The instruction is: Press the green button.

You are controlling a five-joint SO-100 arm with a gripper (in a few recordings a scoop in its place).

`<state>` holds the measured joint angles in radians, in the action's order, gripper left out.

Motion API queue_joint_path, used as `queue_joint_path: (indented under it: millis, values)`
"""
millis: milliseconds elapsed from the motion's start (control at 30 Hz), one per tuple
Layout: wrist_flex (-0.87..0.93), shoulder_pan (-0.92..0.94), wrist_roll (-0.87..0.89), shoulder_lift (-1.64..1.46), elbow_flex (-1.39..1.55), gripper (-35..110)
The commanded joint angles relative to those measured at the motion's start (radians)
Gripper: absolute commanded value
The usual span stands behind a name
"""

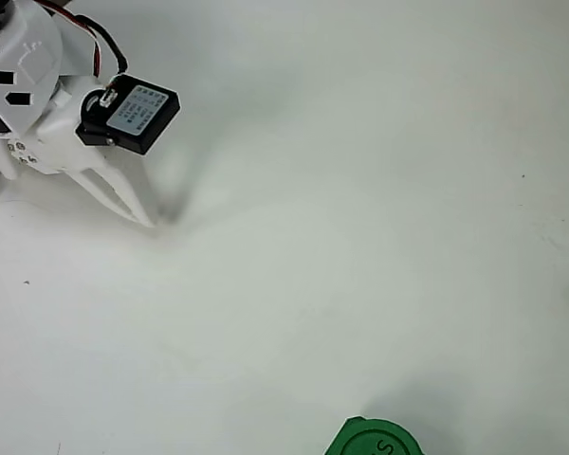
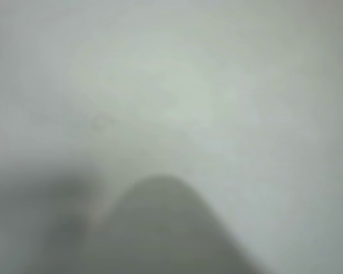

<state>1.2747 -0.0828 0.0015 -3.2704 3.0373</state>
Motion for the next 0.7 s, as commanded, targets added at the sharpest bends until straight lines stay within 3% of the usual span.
queue_joint_path:
  millis: [0,200,667]
  values:
    - [-0.002,0.005,-0.009,0.132,-0.225,0]
    - [-0.006,0.074,-0.13,0.652,-0.623,0]
    - [0.069,0.195,-0.362,1.428,-1.45,0]
